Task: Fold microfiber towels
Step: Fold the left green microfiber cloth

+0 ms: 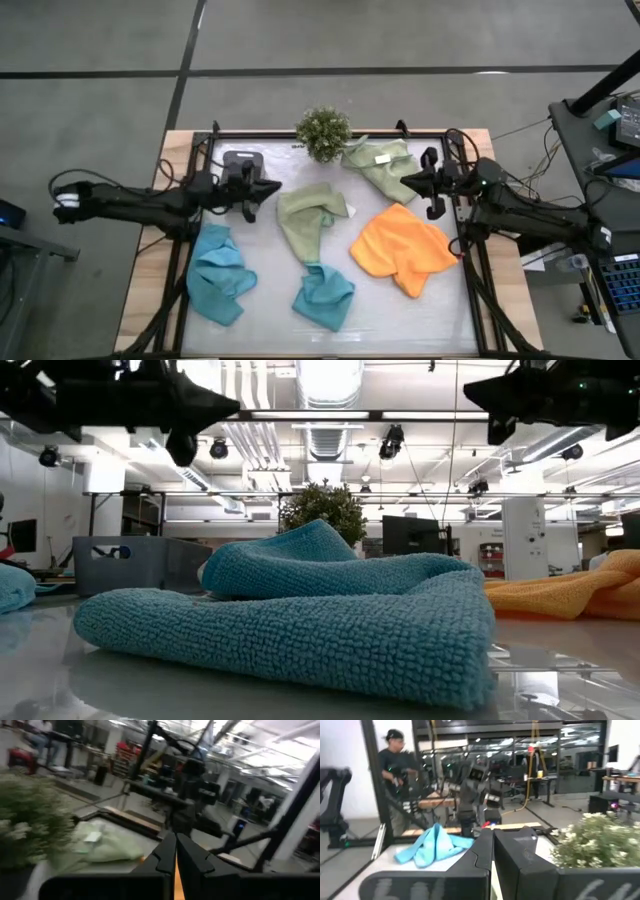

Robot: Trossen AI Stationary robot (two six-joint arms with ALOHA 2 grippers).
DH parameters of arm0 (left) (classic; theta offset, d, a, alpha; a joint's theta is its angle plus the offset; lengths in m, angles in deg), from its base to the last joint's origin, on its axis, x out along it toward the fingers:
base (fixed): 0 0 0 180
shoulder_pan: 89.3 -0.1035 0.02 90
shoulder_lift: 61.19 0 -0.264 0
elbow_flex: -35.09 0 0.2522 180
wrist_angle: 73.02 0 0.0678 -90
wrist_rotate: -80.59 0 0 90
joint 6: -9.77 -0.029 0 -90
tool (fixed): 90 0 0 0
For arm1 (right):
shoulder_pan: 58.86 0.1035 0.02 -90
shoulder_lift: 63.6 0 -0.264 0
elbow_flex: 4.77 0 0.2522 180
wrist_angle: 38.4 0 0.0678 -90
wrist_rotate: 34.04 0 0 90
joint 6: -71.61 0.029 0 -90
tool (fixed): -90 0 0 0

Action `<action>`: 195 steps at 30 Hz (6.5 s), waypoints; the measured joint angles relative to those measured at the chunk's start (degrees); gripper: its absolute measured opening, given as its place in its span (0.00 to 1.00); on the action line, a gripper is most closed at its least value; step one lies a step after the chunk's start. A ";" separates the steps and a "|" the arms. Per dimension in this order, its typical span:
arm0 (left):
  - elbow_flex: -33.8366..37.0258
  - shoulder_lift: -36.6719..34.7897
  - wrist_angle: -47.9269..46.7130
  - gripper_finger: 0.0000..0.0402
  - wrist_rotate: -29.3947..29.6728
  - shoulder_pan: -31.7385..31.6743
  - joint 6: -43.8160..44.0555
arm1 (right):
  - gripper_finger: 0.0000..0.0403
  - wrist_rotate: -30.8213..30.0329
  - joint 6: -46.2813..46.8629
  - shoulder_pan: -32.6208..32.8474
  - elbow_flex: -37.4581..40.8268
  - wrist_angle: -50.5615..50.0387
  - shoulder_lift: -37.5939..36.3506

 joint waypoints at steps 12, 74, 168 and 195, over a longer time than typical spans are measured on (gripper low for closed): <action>-3.69 10.97 -0.09 0.00 -0.47 1.62 -0.06 | 0.02 -0.89 -1.28 7.58 -1.85 0.57 9.40; -4.64 23.55 11.47 0.00 -0.24 1.55 -11.60 | 0.15 -11.83 12.51 10.26 -28.86 -5.68 64.32; -34.93 37.32 -38.14 0.00 4.95 11.73 -37.92 | 0.02 -24.12 -1.83 40.82 -36.68 -46.18 53.54; -16.76 33.42 -19.78 0.00 14.11 28.00 -36.88 | 0.43 -31.78 7.61 37.12 -36.24 -35.29 51.29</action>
